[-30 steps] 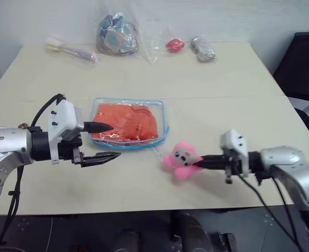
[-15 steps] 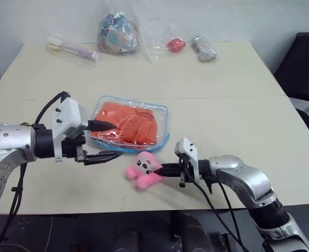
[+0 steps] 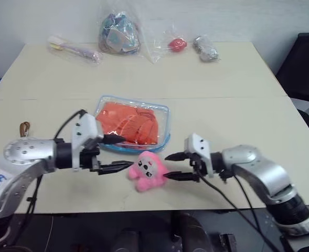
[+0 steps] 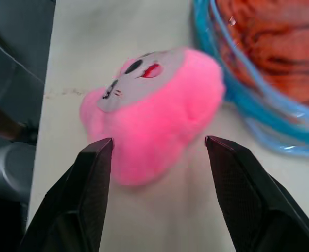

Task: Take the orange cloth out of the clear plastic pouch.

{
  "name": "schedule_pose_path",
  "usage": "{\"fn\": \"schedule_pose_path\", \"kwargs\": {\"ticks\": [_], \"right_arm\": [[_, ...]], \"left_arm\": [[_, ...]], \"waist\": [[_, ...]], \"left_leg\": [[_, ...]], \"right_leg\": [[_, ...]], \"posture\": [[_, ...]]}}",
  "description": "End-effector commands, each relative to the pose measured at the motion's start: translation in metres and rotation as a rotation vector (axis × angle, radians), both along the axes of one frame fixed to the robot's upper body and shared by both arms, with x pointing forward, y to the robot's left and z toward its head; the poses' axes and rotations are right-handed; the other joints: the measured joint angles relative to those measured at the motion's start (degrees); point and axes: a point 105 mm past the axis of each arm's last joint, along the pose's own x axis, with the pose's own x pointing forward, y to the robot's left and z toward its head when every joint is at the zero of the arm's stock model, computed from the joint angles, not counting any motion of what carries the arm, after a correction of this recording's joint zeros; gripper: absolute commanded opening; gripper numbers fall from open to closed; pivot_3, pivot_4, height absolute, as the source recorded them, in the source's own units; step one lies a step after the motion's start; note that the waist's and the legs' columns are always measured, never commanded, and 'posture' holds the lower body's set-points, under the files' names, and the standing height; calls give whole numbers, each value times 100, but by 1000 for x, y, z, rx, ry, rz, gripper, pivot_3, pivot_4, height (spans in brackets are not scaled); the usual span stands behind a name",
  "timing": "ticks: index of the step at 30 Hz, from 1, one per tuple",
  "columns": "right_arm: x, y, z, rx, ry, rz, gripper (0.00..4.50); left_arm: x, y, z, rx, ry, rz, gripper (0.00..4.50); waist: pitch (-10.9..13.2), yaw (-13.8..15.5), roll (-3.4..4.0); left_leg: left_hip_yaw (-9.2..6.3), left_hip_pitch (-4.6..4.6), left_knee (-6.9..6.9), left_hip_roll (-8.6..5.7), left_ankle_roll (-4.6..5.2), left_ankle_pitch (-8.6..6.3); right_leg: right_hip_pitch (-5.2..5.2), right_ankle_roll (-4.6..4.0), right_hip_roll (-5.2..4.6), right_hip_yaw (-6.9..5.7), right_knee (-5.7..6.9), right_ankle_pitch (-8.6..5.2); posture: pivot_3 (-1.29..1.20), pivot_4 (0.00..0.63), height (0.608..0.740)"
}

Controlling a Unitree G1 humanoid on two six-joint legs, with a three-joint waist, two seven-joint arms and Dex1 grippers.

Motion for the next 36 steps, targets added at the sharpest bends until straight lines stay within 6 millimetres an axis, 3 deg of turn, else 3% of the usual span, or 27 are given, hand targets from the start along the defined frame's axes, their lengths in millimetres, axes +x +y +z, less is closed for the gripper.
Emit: {"fn": "schedule_pose_path", "kwargs": {"ticks": [1,6,10,16,19,30,36], "right_arm": [[9,-8,27,-50,-225,46,2879],[38,-6,50,-55,-390,51,2879],[46,7,44,-115,-506,123,2879],[47,16,41,-126,-545,170,2879],[50,17,41,-131,-568,164,2921],[61,23,24,-170,-632,186,2921],[65,36,5,-222,-701,251,2921]], "left_arm": [[2,-11,-11,9,47,-10,3884],[7,-28,-33,15,126,-39,3884],[17,-30,-47,69,138,-5,3884],[27,-32,-52,85,142,43,3884],[26,-34,-51,68,124,47,3338],[11,-28,-41,75,109,17,76],[18,-27,-44,99,87,71,23]], "waist": [[0,-3,1],[0,-19,0],[0,-21,1],[0,-5,0],[0,-14,0],[0,-34,1],[0,-33,1]], "left_leg": [[0,0,-1,1,0,0],[13,0,-4,-1,1,1],[10,2,-1,3,1,1],[-1,0,9,0,5,3],[-1,1,10,2,5,3],[-2,1,10,8,4,3],[-3,0,10,7,4,3]], "right_leg": [[0,0,1,0,-1,0],[3,0,2,12,5,0],[0,0,5,7,4,0],[-2,1,-4,-2,1,1],[-2,1,-4,-2,3,1],[-3,0,-5,-4,3,1],[-3,0,-5,-4,2,0]], "posture": [[0,150,740],[0,150,740],[0,150,740],[0,150,740],[0,150,740],[0,150,740],[0,150,740]]}}
